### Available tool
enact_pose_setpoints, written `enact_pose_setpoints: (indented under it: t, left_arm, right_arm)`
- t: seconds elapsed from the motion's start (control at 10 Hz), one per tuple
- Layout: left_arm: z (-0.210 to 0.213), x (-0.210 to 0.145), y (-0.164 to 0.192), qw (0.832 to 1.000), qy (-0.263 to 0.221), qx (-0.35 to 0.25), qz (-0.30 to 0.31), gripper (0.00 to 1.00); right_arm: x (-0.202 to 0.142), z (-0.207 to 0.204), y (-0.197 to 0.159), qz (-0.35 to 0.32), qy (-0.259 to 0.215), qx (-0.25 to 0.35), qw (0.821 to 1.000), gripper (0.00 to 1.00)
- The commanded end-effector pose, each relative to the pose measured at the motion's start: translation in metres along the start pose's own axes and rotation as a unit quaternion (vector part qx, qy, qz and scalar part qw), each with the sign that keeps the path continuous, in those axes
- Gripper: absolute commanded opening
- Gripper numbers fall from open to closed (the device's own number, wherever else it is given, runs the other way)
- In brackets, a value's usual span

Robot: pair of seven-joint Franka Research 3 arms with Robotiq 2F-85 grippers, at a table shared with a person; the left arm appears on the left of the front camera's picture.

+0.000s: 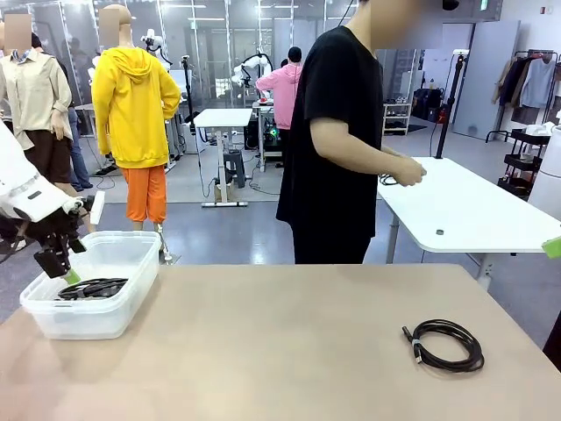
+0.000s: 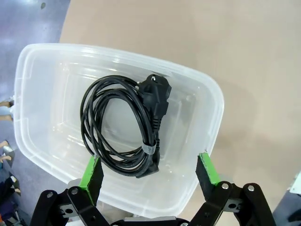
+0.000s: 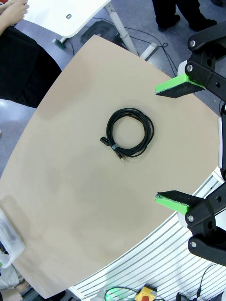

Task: Organize and store the cables.
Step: Place the USB Extension Cable into the Organizing box.

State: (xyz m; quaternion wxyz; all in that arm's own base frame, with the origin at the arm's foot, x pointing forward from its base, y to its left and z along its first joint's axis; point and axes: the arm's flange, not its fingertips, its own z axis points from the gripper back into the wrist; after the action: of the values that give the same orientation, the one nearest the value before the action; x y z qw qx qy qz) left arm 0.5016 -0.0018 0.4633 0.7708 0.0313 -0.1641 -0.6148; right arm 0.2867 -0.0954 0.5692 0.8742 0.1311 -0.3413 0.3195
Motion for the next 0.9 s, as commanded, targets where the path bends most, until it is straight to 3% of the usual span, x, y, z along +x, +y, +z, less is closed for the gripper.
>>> enact_pose_setpoints:
  t: [0.0, 0.3, 0.4, 0.5, 0.7, 0.8]
  left_arm:
    - [0.039, 0.003, -0.008, 0.996, -0.036, 0.005, 0.082, 1.0]
    - [0.097, -0.021, -0.068, 0.965, -0.168, 0.019, 0.199, 1.0]
    - [0.104, -0.033, -0.087, 0.962, -0.175, 0.017, 0.208, 1.0]
    - [0.112, -0.058, -0.105, 0.954, -0.225, -0.02, 0.196, 1.0]
    - [0.117, -0.109, -0.111, 0.929, -0.338, -0.022, 0.149, 1.0]
    - [0.112, -0.123, -0.112, 0.925, -0.356, -0.02, 0.129, 1.0]
  right_arm:
    - [0.002, 0.0, 0.001, -0.008, -0.003, -0.004, 1.0, 1.0]
    - [0.002, 0.0, 0.001, -0.008, -0.003, -0.004, 1.0, 1.0]
    - [0.002, 0.0, 0.001, -0.008, -0.003, -0.004, 1.0, 1.0]
    - [0.002, 0.0, 0.001, -0.008, -0.003, -0.004, 1.0, 1.0]
    - [0.002, 0.0, 0.001, -0.008, -0.003, -0.004, 1.0, 1.0]
    - [0.002, 0.0, 0.001, -0.008, -0.003, -0.004, 1.0, 1.0]
